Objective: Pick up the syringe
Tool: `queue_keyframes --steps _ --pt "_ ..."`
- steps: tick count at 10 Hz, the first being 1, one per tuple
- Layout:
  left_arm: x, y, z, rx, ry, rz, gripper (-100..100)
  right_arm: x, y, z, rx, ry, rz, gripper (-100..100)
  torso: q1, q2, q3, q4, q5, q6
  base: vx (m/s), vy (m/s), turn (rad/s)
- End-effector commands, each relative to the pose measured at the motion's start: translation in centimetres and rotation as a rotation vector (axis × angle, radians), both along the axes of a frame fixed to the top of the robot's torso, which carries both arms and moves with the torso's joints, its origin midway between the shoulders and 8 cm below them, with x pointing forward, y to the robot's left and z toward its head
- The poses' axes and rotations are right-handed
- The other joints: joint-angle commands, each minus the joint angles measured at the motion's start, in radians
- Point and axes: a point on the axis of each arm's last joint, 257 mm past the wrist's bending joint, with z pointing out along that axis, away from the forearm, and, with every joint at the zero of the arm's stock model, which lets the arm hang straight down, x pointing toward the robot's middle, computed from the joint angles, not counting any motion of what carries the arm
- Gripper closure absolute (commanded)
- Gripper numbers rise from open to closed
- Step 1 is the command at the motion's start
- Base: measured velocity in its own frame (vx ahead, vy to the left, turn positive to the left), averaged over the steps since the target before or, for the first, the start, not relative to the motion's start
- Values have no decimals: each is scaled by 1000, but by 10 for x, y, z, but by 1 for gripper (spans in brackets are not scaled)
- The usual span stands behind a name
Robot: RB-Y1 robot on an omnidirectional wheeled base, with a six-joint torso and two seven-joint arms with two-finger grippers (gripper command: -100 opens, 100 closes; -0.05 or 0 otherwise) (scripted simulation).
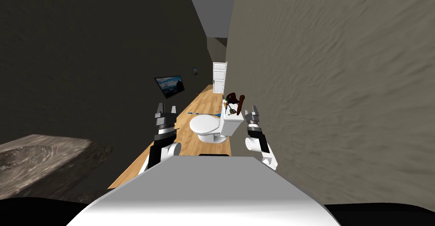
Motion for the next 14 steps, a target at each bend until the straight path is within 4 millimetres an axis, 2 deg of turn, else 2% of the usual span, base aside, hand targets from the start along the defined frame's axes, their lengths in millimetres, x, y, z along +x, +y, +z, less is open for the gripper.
queue_keyframes --steps 1,2,5,6,7,8,11,14 --pt "0 0 0 0 0 0 0 18 -6 -11 58 38 23 -100 0 0 0 0 0 0 -47 6 2" --pt "0 0 0 0 0 0 0 20 -4 -6 58 27 28 -100 0 0 0 0 0 0 -38 6 -1" --pt "0 0 0 0 0 0 0 59 -11 -32 191 100 74 -100 0 1 0 0 0 0 -52 8 0" --pt "0 0 0 0 0 0 0 63 -8 -24 190 88 83 -100 0 1 1 0 0 0 -57 8 0" --pt "0 0 0 0 0 0 0 78 -9 -32 239 114 100 -100 0 2 1 0 0 0 -53 2 -3" --pt "0 0 0 0 0 0 0 79 -8 -30 239 110 102 -100 0 1 1 0 0 0 -41 -6 -1" --pt "0 0 0 0 0 0 0 107 -8 -45 343 163 139 -100 0 1 0 0 0 0 -46 -1 -1" --pt "0 0 0 0 0 0 0 125 -5 -47 397 183 163 -100 0 1 0 0 0 0 -42 0 -1"
